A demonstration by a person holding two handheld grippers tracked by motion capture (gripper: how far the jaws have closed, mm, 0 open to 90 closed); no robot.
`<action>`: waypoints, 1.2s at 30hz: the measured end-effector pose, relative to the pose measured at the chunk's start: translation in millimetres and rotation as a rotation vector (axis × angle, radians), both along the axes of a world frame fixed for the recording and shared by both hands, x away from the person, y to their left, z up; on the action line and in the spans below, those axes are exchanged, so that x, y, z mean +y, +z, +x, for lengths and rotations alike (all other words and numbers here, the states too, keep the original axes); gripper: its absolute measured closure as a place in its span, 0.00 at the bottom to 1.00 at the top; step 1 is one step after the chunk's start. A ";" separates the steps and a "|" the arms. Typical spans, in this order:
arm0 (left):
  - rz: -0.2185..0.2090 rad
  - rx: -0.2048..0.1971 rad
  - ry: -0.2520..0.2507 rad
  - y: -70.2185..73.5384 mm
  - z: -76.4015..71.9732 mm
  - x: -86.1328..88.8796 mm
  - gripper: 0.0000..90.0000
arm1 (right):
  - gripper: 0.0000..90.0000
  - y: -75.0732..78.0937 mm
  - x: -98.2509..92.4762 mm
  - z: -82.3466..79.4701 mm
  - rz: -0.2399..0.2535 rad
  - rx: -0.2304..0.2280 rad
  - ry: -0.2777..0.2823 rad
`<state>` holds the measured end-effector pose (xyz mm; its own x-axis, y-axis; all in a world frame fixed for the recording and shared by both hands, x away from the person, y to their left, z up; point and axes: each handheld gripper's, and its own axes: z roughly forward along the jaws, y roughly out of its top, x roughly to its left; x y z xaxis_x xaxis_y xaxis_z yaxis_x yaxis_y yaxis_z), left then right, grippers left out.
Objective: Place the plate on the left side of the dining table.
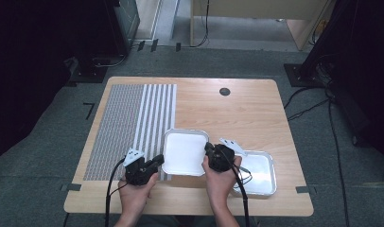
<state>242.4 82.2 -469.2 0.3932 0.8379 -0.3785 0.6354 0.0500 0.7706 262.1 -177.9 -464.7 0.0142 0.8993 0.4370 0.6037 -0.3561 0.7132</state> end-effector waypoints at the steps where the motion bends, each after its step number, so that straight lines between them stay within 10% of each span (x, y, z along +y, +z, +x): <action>1: -0.005 0.003 0.007 -0.1 1.4 2.9 0.97 | 1.00 0.0 1.9 1.5 0.000 -0.003 0.003; 36: -0.018 0.033 0.154 -0.7 54.8 84.1 1.00 | 1.00 2.3 93.0 65.0 -0.002 0.001 0.062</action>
